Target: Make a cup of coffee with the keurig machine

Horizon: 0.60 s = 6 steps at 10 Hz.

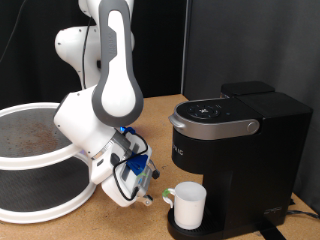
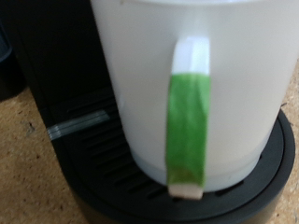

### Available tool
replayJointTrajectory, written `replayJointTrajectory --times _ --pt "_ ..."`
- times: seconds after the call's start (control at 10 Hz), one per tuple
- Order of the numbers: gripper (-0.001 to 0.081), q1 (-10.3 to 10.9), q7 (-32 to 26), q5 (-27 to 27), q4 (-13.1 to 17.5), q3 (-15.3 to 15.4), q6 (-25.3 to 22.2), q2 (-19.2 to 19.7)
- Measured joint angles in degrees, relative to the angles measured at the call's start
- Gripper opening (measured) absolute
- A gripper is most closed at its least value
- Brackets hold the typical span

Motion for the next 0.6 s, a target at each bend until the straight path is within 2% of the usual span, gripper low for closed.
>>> replayJointTrajectory --times 0.2,0.4,0.6 --pt "0.0799 -0.1 5.4 -4.8 -0.8 -0.4 0.3 -0.8" --pt "0.0799 -0.5 13.4 -11.0 -2.0 -1.6 -2.4 -4.1" --pt "0.0799 -1.3 17.7 -14.3 -2.9 -2.6 -5.6 -8.2"
